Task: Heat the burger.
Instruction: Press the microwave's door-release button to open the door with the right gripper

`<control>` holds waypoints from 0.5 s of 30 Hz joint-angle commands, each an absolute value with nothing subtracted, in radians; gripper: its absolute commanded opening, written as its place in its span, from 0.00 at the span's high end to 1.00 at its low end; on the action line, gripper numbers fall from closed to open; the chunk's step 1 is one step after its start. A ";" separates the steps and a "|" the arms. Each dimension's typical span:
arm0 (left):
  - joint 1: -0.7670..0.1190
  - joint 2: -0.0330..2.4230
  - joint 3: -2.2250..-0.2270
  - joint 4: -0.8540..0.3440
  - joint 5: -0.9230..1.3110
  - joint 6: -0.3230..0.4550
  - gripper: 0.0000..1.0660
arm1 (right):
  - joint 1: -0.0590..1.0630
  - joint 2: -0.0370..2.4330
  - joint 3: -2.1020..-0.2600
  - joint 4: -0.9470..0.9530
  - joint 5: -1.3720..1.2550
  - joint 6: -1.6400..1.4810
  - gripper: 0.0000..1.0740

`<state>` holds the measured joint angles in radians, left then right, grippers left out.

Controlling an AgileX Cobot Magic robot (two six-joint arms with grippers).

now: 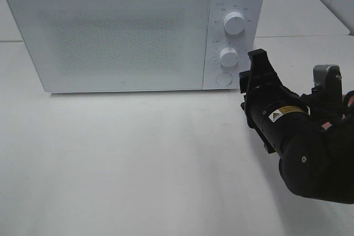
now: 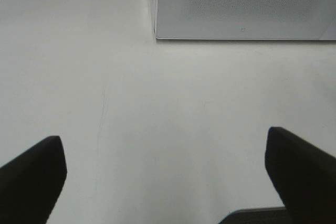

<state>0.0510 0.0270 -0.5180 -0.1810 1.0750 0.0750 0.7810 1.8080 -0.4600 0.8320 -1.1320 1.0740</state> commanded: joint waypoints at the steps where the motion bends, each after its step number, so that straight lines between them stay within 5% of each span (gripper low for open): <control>1: 0.048 0.020 -0.515 -0.189 1.070 0.077 0.08 | 0.784 1.807 -0.473 0.830 -1.074 1.200 0.77; 6: 0.048 0.020 -0.515 -0.189 1.070 0.077 0.08 | 0.780 1.807 -0.473 0.833 -1.034 1.213 0.97; 15: 0.048 0.020 -0.515 -0.189 1.070 0.077 0.08 | 0.745 1.807 -0.480 0.828 -1.014 1.218 1.00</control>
